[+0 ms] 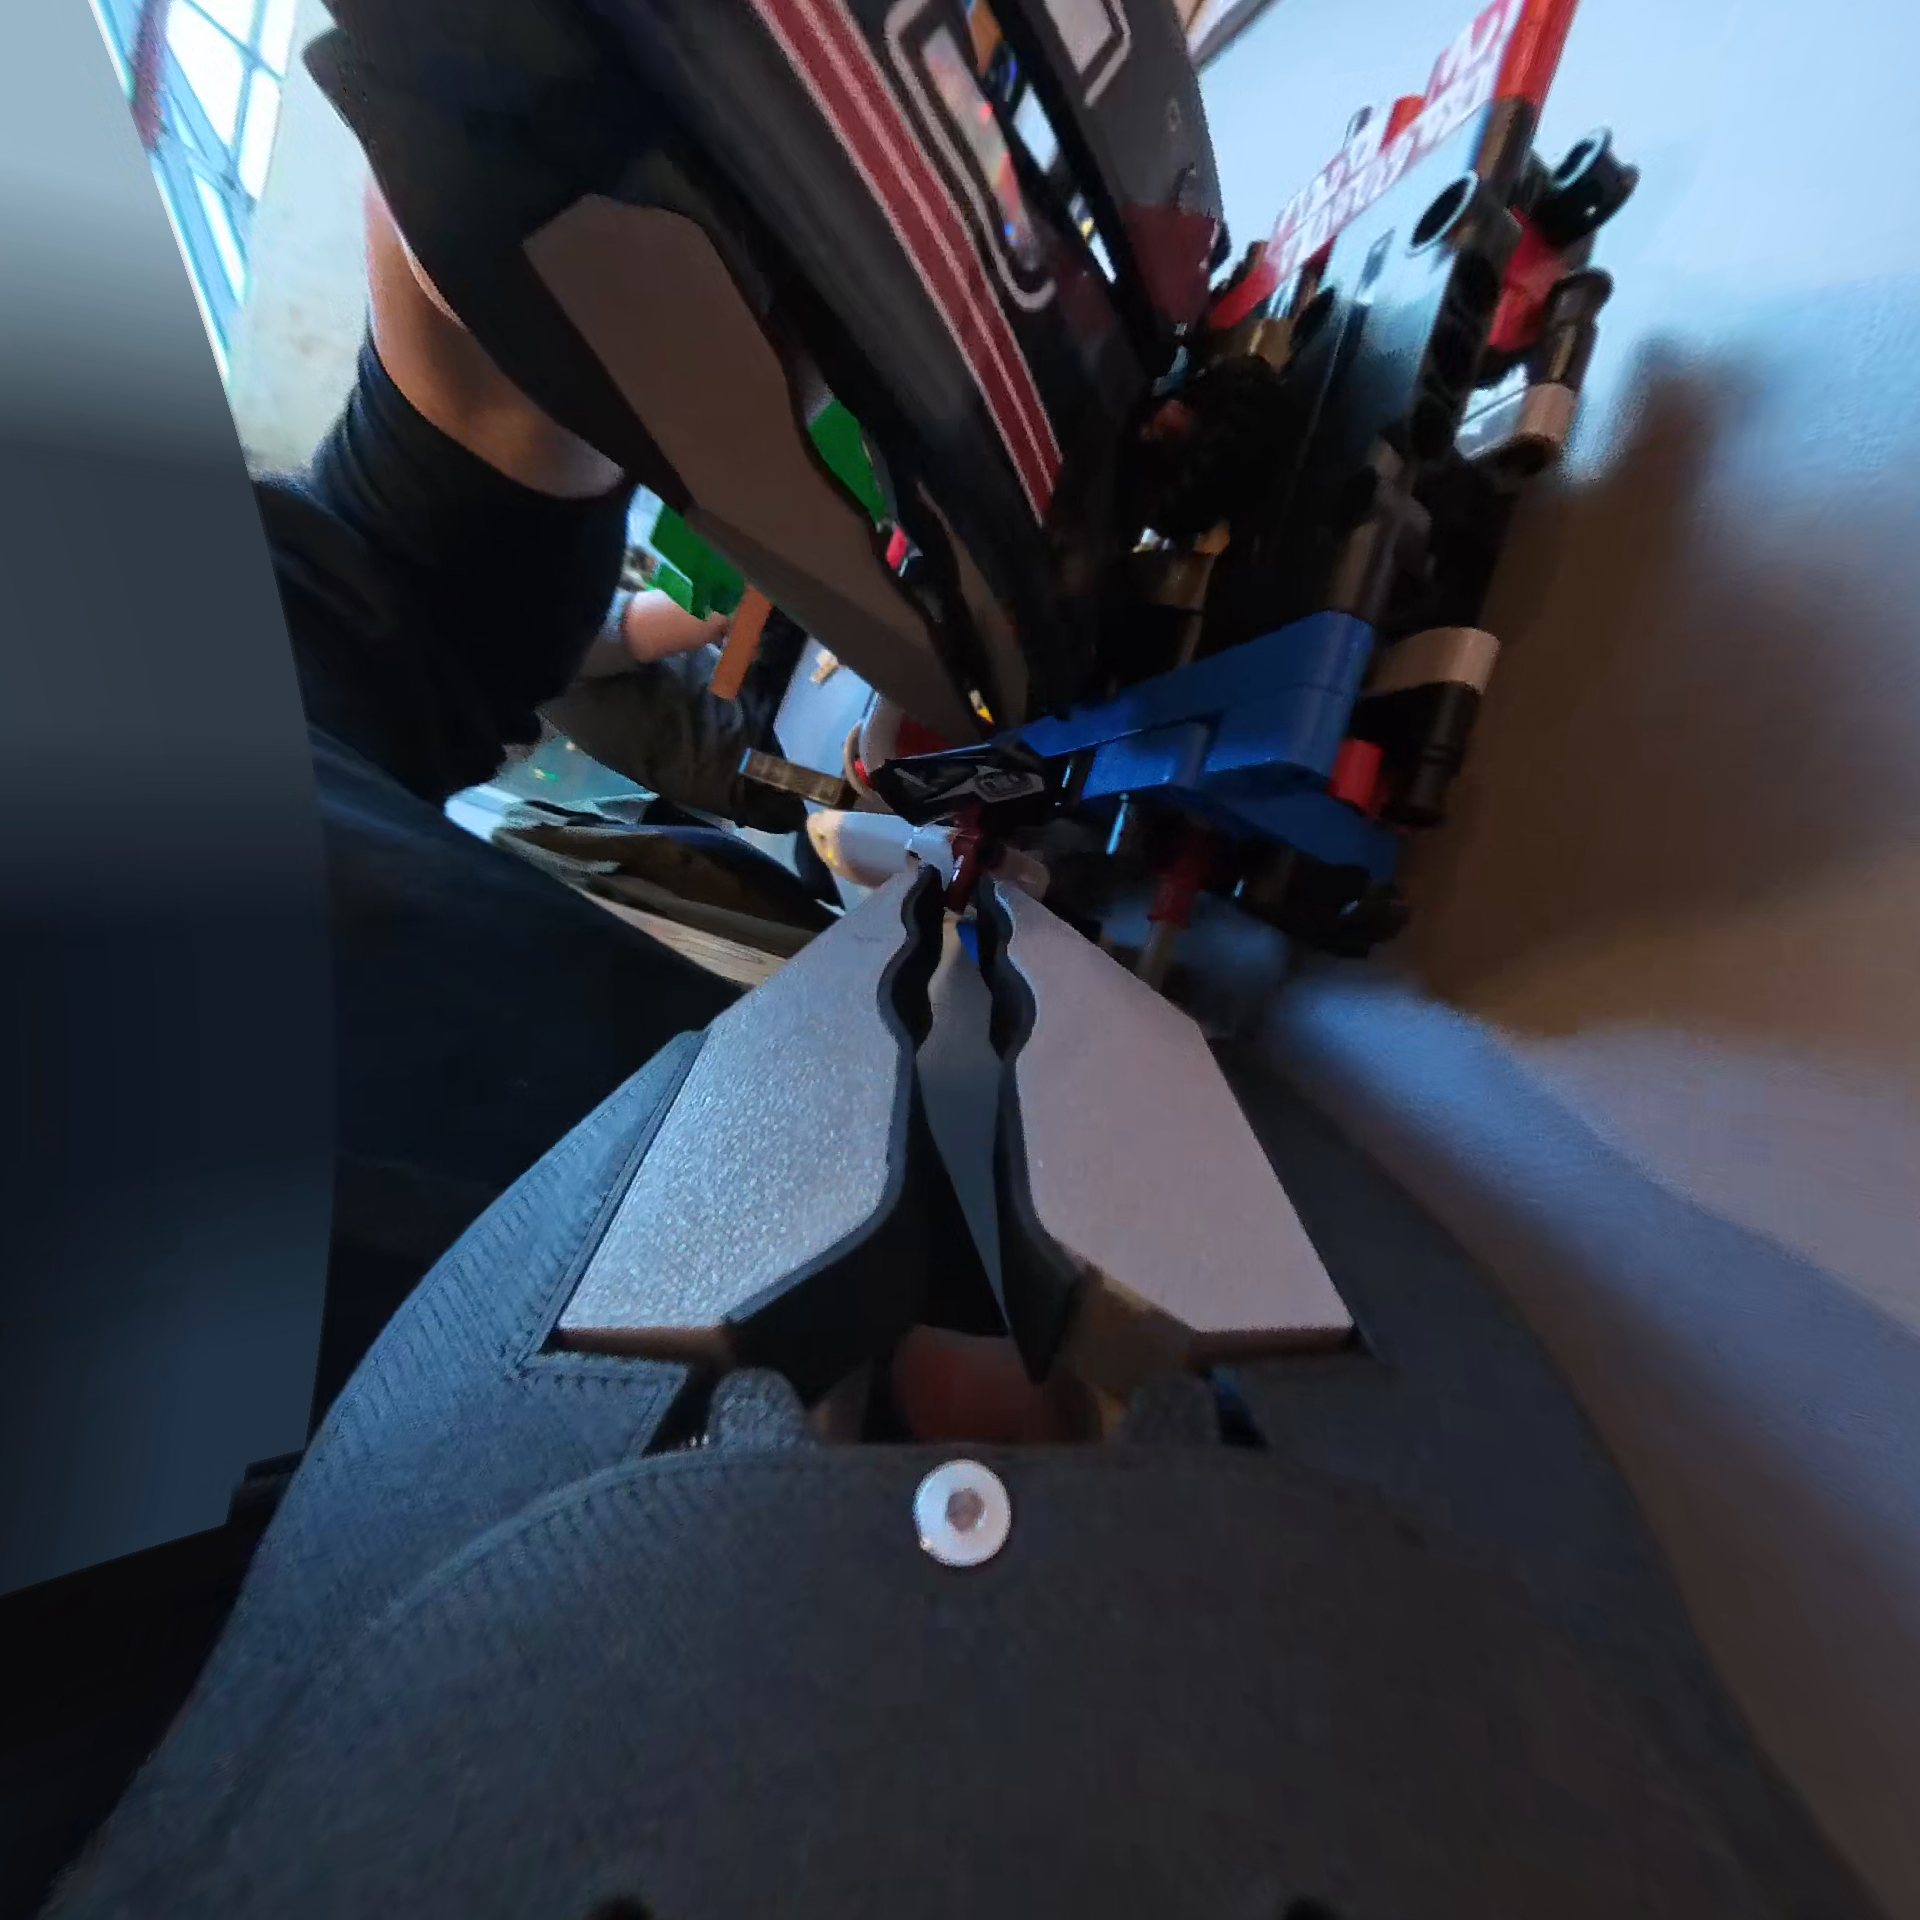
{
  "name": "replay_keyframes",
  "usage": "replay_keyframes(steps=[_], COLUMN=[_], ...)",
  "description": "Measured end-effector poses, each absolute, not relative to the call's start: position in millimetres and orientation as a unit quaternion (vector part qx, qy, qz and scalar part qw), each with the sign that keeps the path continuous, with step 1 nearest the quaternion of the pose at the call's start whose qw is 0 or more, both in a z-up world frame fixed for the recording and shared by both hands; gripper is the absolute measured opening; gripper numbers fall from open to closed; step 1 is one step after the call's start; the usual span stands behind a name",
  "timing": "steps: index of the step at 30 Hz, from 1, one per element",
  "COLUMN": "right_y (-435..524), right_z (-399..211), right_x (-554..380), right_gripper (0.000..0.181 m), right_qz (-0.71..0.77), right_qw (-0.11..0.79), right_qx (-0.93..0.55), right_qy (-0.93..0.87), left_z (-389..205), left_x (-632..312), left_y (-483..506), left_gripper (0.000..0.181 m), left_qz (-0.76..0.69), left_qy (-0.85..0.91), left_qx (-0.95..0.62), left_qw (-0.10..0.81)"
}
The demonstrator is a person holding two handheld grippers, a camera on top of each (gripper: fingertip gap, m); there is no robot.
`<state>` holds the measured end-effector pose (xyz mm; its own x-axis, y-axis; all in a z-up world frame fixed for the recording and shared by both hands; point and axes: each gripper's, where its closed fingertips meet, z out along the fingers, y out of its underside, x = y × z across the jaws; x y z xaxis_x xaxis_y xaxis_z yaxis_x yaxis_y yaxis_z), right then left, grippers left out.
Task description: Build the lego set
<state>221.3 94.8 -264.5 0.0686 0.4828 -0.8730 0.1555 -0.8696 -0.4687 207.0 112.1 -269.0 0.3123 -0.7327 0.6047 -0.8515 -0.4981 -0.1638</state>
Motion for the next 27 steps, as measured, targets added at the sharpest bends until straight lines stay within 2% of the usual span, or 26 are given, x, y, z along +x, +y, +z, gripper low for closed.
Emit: replay_keyframes(steps=[7, 12, 14, 22, 27], right_y=[99, 102, 104, 101, 101], right_z=[-257, -257, -259, -263, -264], right_x=[227, 228, 228, 222, 222], right_gripper=[0.01, 0.014, 0.011, 0.007, 0.006], right_qz=[0.678, 0.678, 0.675, 0.672, 0.668], right_qw=[0.116, 0.118, 0.119, 0.09, 0.091], right_qx=[-0.702, -0.703, -0.707, -0.713, -0.715], right_qy=[-0.187, -0.179, -0.176, -0.181, -0.183], left_z=[-261, -262, -265, -265, -264], left_x=[209, 214, 213, 214, 213], left_y=[109, 109, 111, 115, 112], left_gripper=[0.014, 0.011, 0.0, 0.0, 0.006], left_qz=[0.362, 0.372, 0.372, 0.366, 0.365], left_qy=[-0.462, -0.455, -0.448, -0.448, -0.453], left_qx=[0.801, 0.799, 0.802, 0.806, 0.804], left_qw=[0.114, 0.128, 0.132, 0.125, 0.127])
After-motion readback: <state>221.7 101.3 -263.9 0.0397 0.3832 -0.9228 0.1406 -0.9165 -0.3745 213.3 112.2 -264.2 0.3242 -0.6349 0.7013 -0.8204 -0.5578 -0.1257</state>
